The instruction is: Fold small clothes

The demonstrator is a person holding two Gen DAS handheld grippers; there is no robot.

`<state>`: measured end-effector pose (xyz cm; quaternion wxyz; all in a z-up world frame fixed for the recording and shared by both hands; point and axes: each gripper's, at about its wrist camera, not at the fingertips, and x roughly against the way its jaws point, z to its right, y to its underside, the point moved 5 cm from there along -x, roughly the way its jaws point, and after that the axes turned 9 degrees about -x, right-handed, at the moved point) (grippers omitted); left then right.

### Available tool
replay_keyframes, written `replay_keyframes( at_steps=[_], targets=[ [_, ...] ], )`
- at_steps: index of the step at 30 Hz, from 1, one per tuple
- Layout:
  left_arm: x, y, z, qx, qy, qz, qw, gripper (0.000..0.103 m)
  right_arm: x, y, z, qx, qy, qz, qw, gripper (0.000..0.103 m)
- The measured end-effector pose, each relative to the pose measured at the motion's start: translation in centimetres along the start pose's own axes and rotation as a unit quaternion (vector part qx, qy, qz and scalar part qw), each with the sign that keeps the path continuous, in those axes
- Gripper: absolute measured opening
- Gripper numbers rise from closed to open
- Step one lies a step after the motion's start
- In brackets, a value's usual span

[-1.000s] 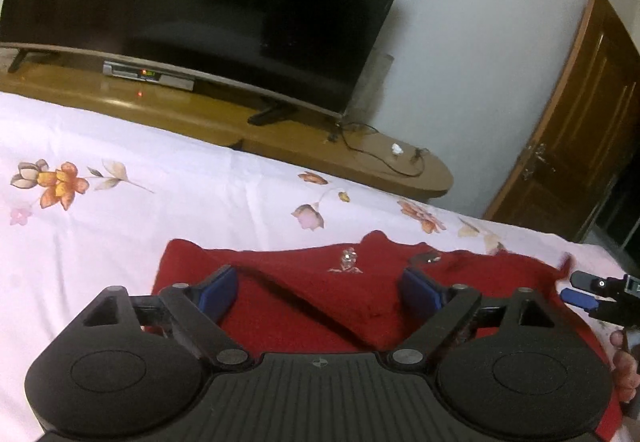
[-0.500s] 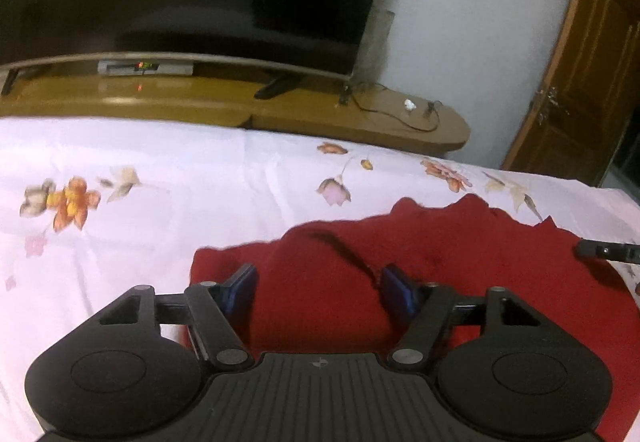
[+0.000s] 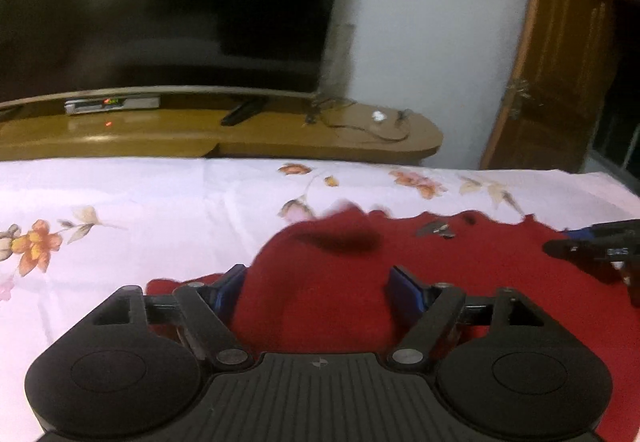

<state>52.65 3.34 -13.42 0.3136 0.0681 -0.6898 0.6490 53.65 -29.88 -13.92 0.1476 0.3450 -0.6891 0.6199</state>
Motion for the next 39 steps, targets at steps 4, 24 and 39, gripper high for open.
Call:
replay_keyframes(
  at_steps=[4,24,39],
  targets=[
    [-0.4,0.3,-0.2,0.007,0.006,-0.017,0.9998,0.077,0.2,0.0,0.4,-0.014,-0.011,0.007,1.000,0.043],
    [-1.1,1.7,-3.5,0.079,-0.051,-0.043,0.9946,0.006,-0.1,-0.5,0.7,0.030,0.079,0.058,0.995,0.007],
    [4.3,-1.2,-1.1,0.084,-0.044,0.066,0.9933,0.079,4.1,-0.5,-2.1,0.032,0.003,0.067,0.997,0.043]
  ],
)
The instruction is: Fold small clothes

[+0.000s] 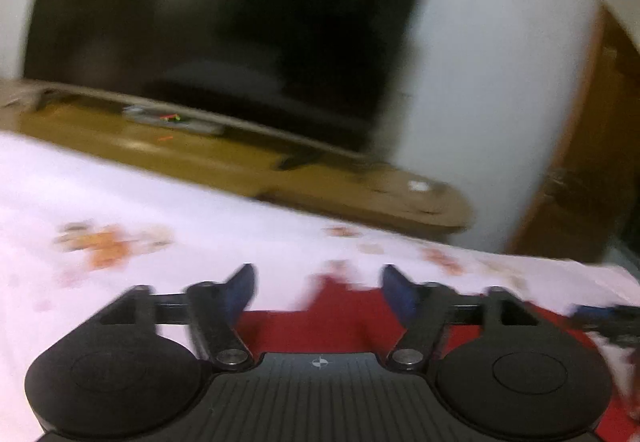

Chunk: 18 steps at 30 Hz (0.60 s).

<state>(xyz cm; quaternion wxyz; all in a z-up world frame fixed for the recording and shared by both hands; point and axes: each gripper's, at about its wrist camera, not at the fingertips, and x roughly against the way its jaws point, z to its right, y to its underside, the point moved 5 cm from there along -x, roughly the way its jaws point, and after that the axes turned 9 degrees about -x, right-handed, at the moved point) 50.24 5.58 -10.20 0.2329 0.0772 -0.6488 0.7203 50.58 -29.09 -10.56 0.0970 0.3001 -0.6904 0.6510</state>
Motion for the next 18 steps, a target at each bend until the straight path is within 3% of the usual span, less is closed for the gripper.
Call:
replay_keyframes(
  at_steps=[1,3,5,7,9,12,15,18],
  targets=[
    [-0.6,-0.1,2.3,-0.024,0.026,-0.008,0.9993,0.080,-0.2,0.0,-1.4,0.007,-0.019,-0.004,1.000,0.063],
    [-2.1,0.6,7.0,-0.083,0.073,-0.033,0.9933,0.082,-0.9,0.1,-4.6,0.023,-0.047,-0.001,0.999,0.081],
    [-3.7,2.2,9.9,-0.135,0.080,-0.064,0.9856,0.082,-2.0,0.4,-7.4,0.043,-0.064,-0.011,0.997,0.075],
    [-5.2,4.2,10.4,-0.161,0.070,-0.100,0.9794,0.082,-3.6,1.3,-9.1,0.060,-0.086,-0.055,0.993,0.060],
    [-5.3,4.5,9.3,-0.153,0.068,-0.101,0.9806,0.083,-5.0,2.6,-9.0,0.086,-0.072,-0.089,0.990,0.063],
    [-4.5,4.5,5.5,-0.149,0.030,-0.107,0.9826,0.086,-4.2,2.4,-5.9,0.075,-0.074,-0.087,0.991,0.073],
    [-2.7,4.5,2.0,-0.132,0.026,-0.103,0.9855,0.086,-2.6,2.4,-0.9,0.047,-0.058,-0.083,0.994,0.073],
    [-2.7,4.4,0.9,-0.120,0.036,-0.103,0.9867,0.086,-1.3,2.8,1.6,0.052,-0.024,-0.070,0.996,0.073]
  ],
)
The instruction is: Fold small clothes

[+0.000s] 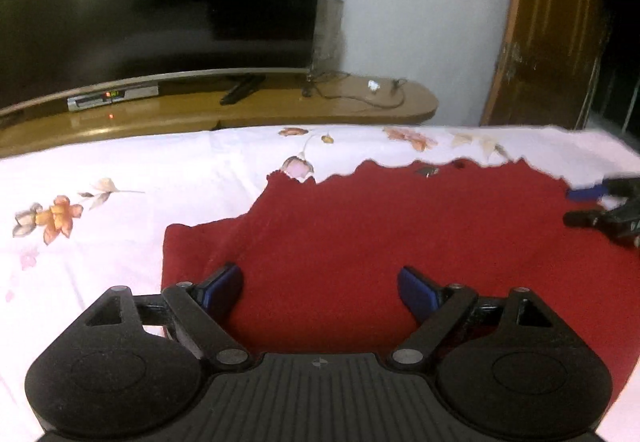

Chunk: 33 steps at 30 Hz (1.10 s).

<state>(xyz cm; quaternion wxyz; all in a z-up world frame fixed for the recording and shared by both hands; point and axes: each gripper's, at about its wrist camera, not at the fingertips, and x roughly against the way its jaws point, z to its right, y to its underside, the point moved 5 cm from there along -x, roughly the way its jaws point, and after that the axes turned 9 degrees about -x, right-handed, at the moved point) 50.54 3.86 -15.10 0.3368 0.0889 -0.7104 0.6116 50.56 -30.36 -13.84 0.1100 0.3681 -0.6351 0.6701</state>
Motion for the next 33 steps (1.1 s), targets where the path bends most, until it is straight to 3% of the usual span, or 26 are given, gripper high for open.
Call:
replay_keyframes(
  at_steps=[2,3,5,8,11,12,13,15,18,21,25,27,28,30,31,33],
  targets=[
    [0.2,-0.3,0.5,-0.008,-0.013,-0.001,0.9999,0.086,0.4,0.0,0.6,-0.027,-0.006,-0.001,1.000,0.073],
    [0.7,-0.6,1.0,-0.007,-0.019,0.007,0.9998,0.086,0.8,-0.3,0.2,-0.030,0.004,0.004,1.000,0.067],
    [3.1,-1.5,2.7,-0.003,-0.002,0.048,0.9988,0.086,2.2,-0.8,-1.3,-0.036,0.010,0.030,0.999,0.062],
    [4.6,-2.0,6.3,-0.016,0.028,0.074,0.9968,0.086,4.5,-0.7,-4.5,-0.045,-0.032,0.049,0.997,0.063],
    [2.9,-0.5,9.2,-0.031,0.042,0.033,0.9981,0.086,3.5,1.4,-9.7,0.017,-0.058,0.022,0.998,0.066],
    [2.4,0.4,9.7,-0.041,0.039,0.016,0.9983,0.086,3.1,2.2,-11.1,0.043,-0.059,0.013,0.997,0.072],
    [2.2,1.2,10.0,-0.056,0.030,0.014,0.9979,0.086,2.7,3.2,-12.5,0.079,-0.048,0.009,0.996,0.081],
    [3.0,1.8,9.9,-0.070,0.019,0.019,0.9972,0.087,2.7,4.8,-13.8,0.146,-0.011,0.023,0.989,0.083],
    [4.1,3.1,8.3,-0.096,-0.017,0.006,0.9952,0.093,3.6,5.0,-12.3,0.141,-0.004,0.025,0.990,0.083],
    [6.0,4.6,5.8,-0.085,-0.032,-0.004,0.9959,0.094,4.8,5.4,-8.3,0.110,0.021,0.016,0.994,0.084],
    [7.9,6.2,2.3,-0.047,-0.053,-0.015,0.9974,0.096,7.4,6.7,-2.7,0.048,0.040,0.003,0.998,0.083],
    [7.8,6.6,0.6,0.000,-0.053,-0.029,0.9982,0.097,8.0,7.5,-2.1,0.036,0.058,0.001,0.998,0.086],
    [8.1,6.4,0.1,0.017,-0.072,-0.030,0.9968,0.097,8.1,7.6,-2.0,0.018,0.058,-0.004,0.998,0.085],
    [9.5,5.7,0.4,0.017,-0.102,-0.008,0.9946,0.097,8.8,7.2,-2.8,-0.009,0.078,-0.004,0.997,0.079],
    [10.4,5.1,1.1,0.013,-0.100,0.011,0.9949,0.097,9.6,6.9,-3.6,-0.007,0.088,0.014,0.996,0.071],
    [11.6,4.0,3.4,-0.002,-0.083,0.057,0.9949,0.097,11.0,6.3,-5.7,-0.015,0.065,0.043,0.997,0.068]
  ],
)
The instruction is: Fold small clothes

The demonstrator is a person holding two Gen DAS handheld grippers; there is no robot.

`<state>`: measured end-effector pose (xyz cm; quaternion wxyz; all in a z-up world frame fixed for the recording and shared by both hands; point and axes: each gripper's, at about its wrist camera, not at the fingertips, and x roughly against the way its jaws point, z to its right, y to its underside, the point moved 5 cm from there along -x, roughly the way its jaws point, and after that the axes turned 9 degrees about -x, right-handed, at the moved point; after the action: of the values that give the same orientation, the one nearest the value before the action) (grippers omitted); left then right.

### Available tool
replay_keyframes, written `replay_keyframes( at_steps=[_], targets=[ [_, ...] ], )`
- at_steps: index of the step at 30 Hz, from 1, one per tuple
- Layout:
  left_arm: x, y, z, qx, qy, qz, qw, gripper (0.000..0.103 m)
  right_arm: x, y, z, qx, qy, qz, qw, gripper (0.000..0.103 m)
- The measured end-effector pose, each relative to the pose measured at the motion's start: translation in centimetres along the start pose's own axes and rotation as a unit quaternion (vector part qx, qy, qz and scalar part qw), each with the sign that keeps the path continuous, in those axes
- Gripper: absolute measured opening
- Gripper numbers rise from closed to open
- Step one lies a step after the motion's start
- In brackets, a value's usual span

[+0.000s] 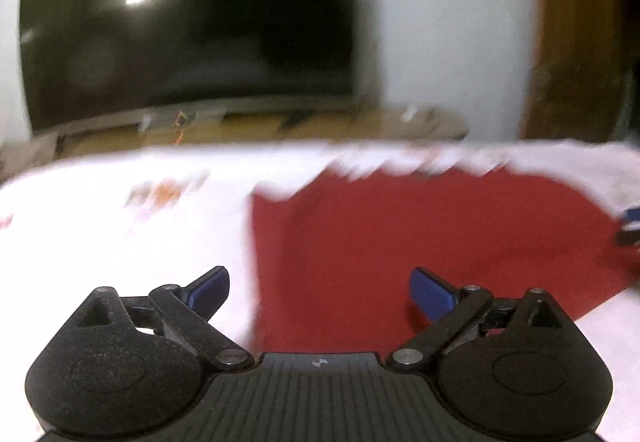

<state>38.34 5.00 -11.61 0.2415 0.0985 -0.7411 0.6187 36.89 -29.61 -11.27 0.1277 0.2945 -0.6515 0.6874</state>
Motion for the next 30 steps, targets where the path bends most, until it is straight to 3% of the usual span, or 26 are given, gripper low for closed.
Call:
replay_keyframes(
  at_steps=[3,6,7,8,10,12,13,15,17,30],
  targets=[
    [-0.7,-1.0,4.2,-0.034,0.045,0.003,0.9984,0.097,0.3,-0.2,-4.1,-0.003,-0.038,0.011,0.999,0.059],
    [-3.9,1.0,6.6,-0.062,0.055,-0.070,0.9941,0.097,-0.9,0.7,-7.1,-0.003,-0.044,-0.004,0.999,0.060],
    [-5.0,2.5,6.7,-0.055,0.059,-0.104,0.9913,0.103,-1.6,1.3,-7.2,0.002,-0.030,-0.019,0.999,0.061],
    [-5.0,2.9,6.1,-0.029,0.062,-0.085,0.9940,0.103,-2.7,2.3,-6.9,0.007,-0.011,-0.047,0.999,0.063],
    [-4.8,2.3,5.6,-0.022,0.047,-0.095,0.9941,0.103,-2.6,2.9,-5.6,-0.019,-0.027,-0.040,0.999,0.064],
    [-4.1,2.0,5.0,-0.017,0.037,-0.070,0.9967,0.103,-1.8,2.2,-5.0,-0.018,-0.015,-0.046,0.999,0.062],
    [-4.0,2.3,4.7,-0.010,0.040,-0.065,0.9971,0.103,-0.8,1.7,-4.6,-0.021,-0.010,-0.027,0.999,0.062],
    [-5.0,4.1,4.5,-0.002,0.036,-0.100,0.9943,0.103,0.5,1.8,-3.8,-0.028,-0.008,-0.006,1.000,0.063],
    [-4.9,4.2,4.5,-0.004,0.032,-0.092,0.9952,0.103,-1.1,3.2,-2.4,-0.041,0.018,-0.054,0.998,0.064],
    [-2.5,4.5,4.7,-0.019,0.024,-0.092,0.9953,0.103,-0.7,4.0,-2.1,-0.038,0.011,-0.037,0.999,0.066]
  ],
)
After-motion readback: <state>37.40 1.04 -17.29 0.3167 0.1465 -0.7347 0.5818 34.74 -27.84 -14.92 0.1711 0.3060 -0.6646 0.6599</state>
